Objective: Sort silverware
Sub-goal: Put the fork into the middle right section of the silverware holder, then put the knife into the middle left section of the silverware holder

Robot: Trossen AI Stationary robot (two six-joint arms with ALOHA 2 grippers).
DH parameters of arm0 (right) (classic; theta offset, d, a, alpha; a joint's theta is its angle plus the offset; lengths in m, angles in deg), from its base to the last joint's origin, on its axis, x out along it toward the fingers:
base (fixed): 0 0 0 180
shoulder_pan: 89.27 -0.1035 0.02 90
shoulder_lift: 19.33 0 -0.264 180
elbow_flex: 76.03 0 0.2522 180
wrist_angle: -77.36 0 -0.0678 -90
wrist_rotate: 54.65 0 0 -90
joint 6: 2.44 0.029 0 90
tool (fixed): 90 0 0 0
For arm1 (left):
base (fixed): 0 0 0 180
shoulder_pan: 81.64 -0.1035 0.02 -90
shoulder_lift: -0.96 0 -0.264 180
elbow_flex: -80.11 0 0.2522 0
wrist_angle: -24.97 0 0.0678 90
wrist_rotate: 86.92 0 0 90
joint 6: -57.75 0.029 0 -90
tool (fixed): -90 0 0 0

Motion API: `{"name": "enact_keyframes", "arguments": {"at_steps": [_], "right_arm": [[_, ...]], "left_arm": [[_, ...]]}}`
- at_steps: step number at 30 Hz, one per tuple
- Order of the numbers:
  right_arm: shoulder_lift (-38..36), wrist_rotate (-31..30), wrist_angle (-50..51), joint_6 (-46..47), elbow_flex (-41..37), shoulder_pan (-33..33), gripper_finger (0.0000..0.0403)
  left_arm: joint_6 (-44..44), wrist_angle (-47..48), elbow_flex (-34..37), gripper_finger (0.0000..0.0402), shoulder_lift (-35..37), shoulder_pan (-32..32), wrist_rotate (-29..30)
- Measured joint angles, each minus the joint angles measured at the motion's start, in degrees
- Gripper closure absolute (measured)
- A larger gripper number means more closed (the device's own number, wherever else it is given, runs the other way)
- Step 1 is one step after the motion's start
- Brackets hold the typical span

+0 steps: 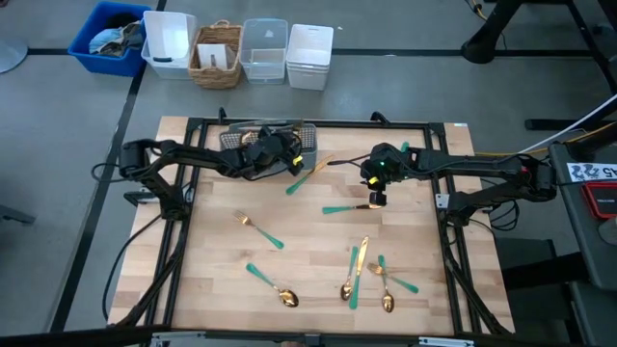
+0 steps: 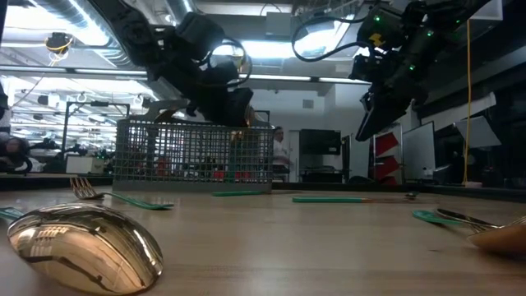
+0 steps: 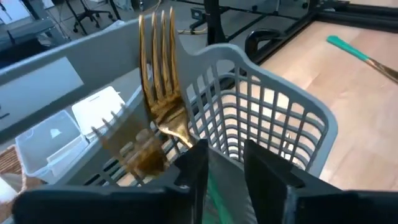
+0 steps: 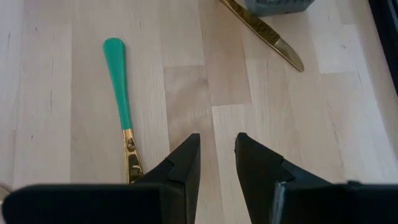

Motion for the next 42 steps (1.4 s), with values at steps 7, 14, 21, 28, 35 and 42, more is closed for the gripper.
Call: {"name": "enact_keyframes", "arguments": {"at_steps": [7,14,21,28,35,42], "right_arm": [[0.0,-0.01,0.02,0.0,0.02,0.02,0.0302],[0.0,-0.02,0.03,0.0,0.02,0.01,0.0302],[0.0,-0.02,-0.13,0.0,0.02,0.0,0.0302],[0.02,-0.02,-0.44,0.0,0.02,0.01,0.0302],[0.02,-0.02,-0.42,0.0,0.02,0.0,0.0302],[0.02,-0.02,-0.42,0.0,0.02,0.0,0.0302]], "left_arm": [[0.02,-0.2,0.01,0.0297,3.03,2.11,0.0],[-4.37,-1.66,0.0,0.0303,5.89,5.57,-2.68],[-13.64,-0.94,0.0,0.0304,3.8,9.98,-10.4],[-15.23,-1.48,0.0,0.0302,-3.18,14.03,-10.65],[-16.1,-2.52,0.02,0.0302,-10.76,13.15,-7.11],[-16.01,-6.73,0.02,0.0302,-17.44,10.55,-6.57]]}}
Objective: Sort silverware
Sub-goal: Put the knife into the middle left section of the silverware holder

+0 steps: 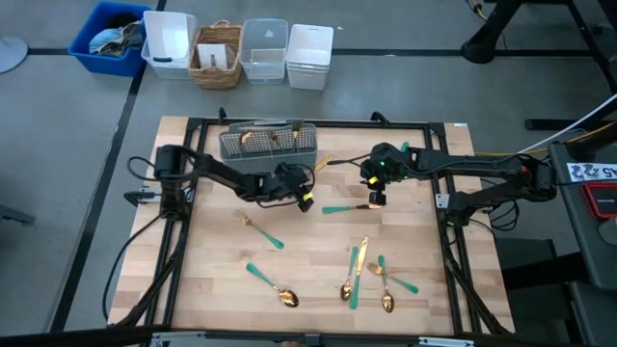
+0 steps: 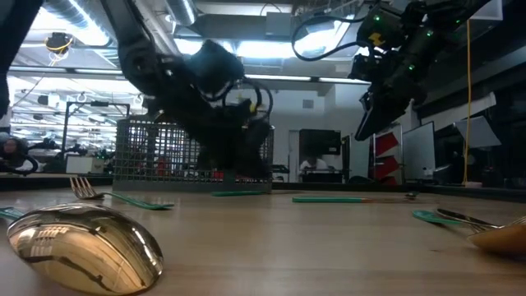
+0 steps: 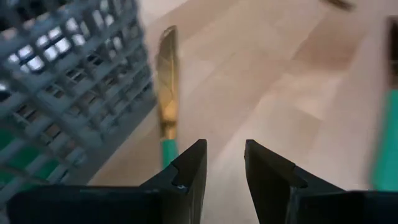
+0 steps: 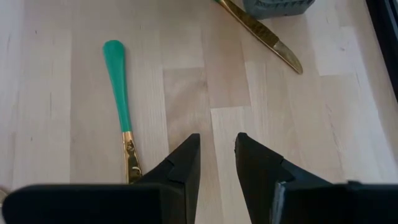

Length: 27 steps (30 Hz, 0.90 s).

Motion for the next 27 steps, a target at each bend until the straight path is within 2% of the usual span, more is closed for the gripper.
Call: {"name": "enact_keyframes", "arguments": {"at_steps": [14,21,27], "right_arm": [[0.0,0.0,-0.11,0.0,0.0,0.0,0.0302],[0.0,0.0,-0.13,0.0,0.0,0.0,0.0302],[0.0,0.0,-0.09,0.0,0.0,0.0,0.0302]], "left_arm": [[0.72,-1.65,-0.07,0.0302,-3.47,-3.58,1.98],[1.61,-0.47,-0.15,0.0333,-3.45,-3.26,1.01],[2.37,0.85,-0.2,0.035,-3.28,-0.41,-1.06]]}}
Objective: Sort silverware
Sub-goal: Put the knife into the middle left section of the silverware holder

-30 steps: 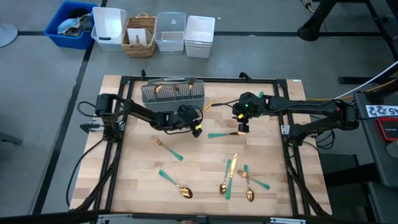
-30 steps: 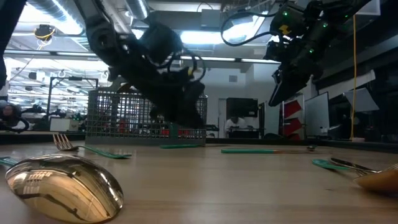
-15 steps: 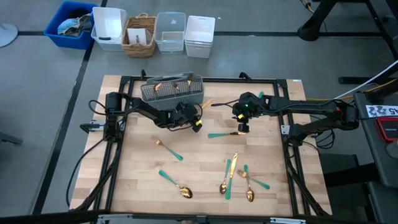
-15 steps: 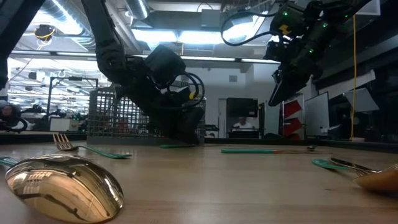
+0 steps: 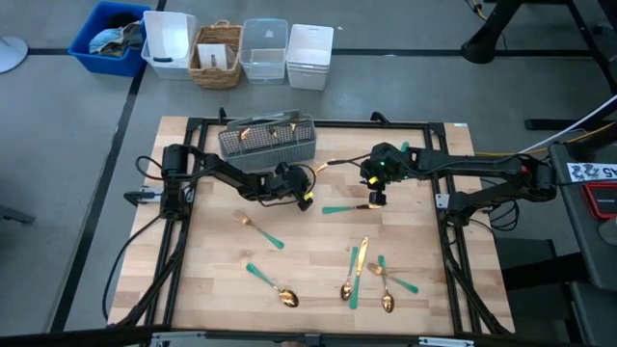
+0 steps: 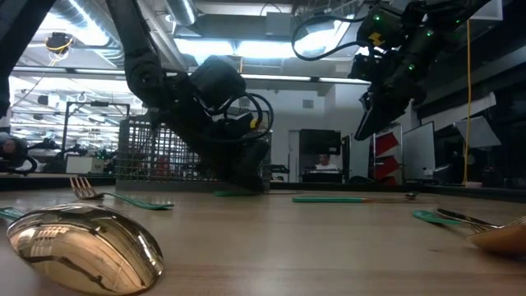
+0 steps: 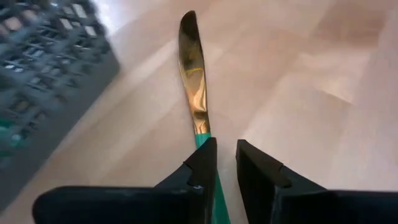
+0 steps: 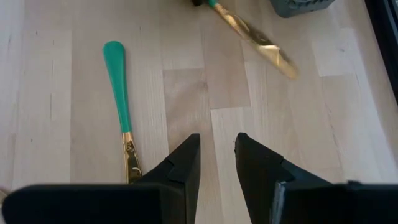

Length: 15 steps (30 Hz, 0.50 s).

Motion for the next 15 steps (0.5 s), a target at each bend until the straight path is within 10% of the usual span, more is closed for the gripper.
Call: {"name": "enact_keyframes", "arguments": {"at_steps": [15], "right_arm": [[0.0,0.0,0.18,0.0,0.0,0.0,0.0302]], "left_arm": [[-0.39,9.22,0.31,0.0359,5.17,7.09,-0.79]]}}
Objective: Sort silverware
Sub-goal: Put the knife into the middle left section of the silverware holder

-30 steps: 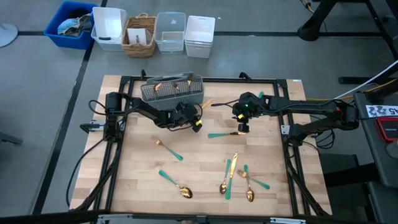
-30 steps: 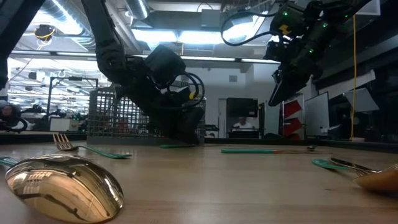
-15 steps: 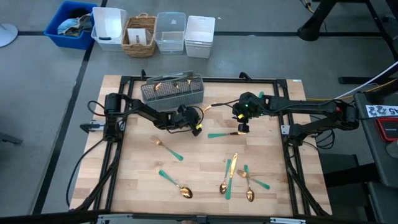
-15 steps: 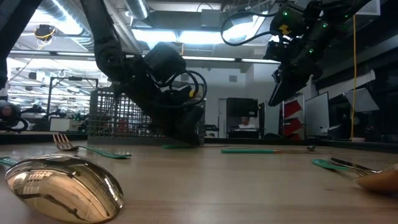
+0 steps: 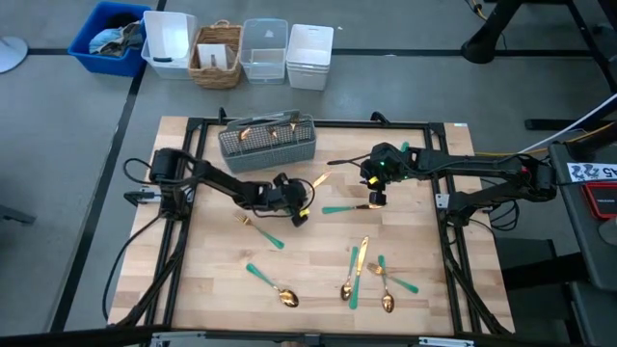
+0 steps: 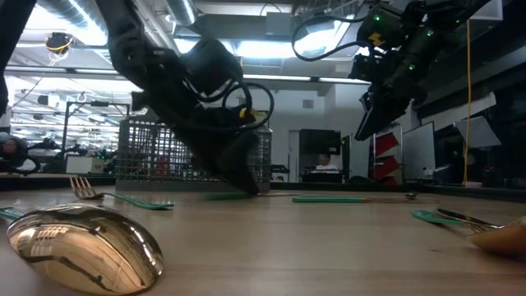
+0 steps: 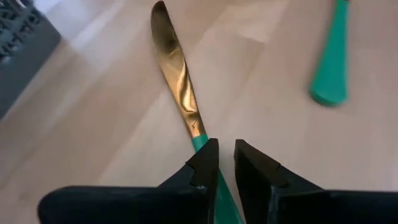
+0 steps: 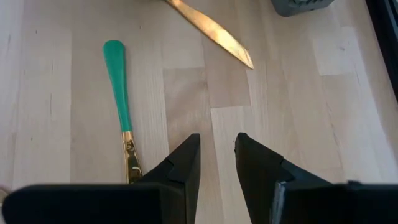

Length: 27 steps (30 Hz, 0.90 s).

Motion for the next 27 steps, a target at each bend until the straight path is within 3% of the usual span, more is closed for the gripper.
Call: {"name": "enact_keyframes", "arguments": {"at_steps": [13,22,27], "right_arm": [[0.0,0.0,-0.04,0.02,0.0,0.0,0.0302],[0.0,0.0,-0.04,0.02,0.0,0.0,0.0302],[0.0,0.02,-0.04,0.02,0.0,0.0,0.0302]], "left_arm": [[-0.85,-1.72,-0.03,0.0351,1.52,0.33,1.29],[0.22,-1.76,-0.05,0.0282,1.52,-0.48,0.81],[0.11,-1.81,-0.07,0.0266,1.52,-1.56,1.05]]}}
